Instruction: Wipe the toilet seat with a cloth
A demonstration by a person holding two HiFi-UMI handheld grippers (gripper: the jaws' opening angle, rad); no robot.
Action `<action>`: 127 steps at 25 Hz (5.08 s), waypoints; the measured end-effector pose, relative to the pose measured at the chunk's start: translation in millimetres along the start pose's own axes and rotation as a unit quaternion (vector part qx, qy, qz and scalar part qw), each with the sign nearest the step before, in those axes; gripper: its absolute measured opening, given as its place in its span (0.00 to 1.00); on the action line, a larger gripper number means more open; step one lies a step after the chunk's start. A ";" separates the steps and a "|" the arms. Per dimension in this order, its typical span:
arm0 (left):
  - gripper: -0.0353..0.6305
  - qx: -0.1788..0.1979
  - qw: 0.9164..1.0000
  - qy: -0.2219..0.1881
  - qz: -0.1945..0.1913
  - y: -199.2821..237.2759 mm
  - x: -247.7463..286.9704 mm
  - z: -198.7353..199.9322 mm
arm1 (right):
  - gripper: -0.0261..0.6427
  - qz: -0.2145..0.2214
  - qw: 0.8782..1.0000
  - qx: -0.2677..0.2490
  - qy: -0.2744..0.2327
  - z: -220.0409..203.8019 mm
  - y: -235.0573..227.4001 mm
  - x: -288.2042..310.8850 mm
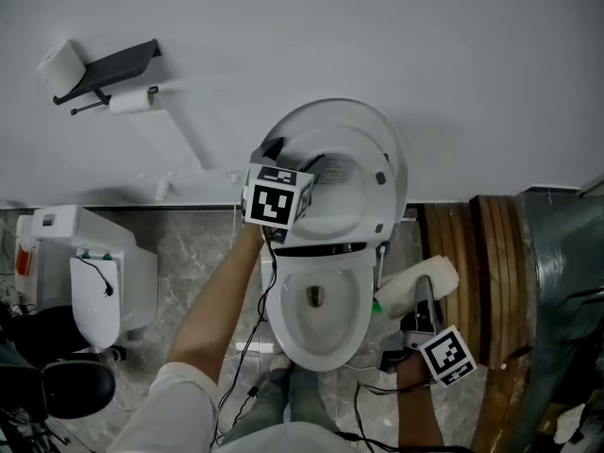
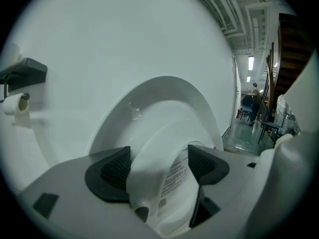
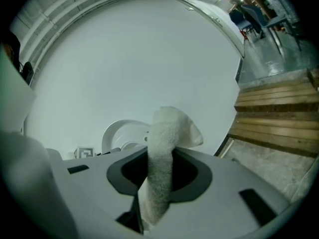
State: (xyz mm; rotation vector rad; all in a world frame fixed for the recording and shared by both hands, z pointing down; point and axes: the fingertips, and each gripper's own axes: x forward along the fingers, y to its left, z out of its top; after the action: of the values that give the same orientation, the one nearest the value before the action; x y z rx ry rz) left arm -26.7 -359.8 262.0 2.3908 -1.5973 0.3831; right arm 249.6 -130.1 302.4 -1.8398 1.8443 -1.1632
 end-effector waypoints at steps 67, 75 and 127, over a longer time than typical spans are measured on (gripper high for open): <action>0.47 -0.025 0.971 0.106 -0.214 -154.0 -225.3 -124.1 | 0.19 -0.035 0.999 0.020 -0.008 -18.9 5.1 -155.0; 0.47 -0.005 0.946 0.163 -0.280 -188.4 -257.5 -177.1 | 0.19 -0.013 1.000 0.015 -0.010 -24.6 16.3 -160.3; 0.46 -0.205 0.892 0.290 -0.280 -252.4 -233.2 -488.2 | 0.19 -0.037 0.997 0.039 0.058 -193.8 -149.3 -134.9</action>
State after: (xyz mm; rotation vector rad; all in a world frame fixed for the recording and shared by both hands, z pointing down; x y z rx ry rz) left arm 80.7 101.7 625.2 2.0090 -0.6132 0.5114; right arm 238.1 81.1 484.9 -1.8478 1.7759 -1.3765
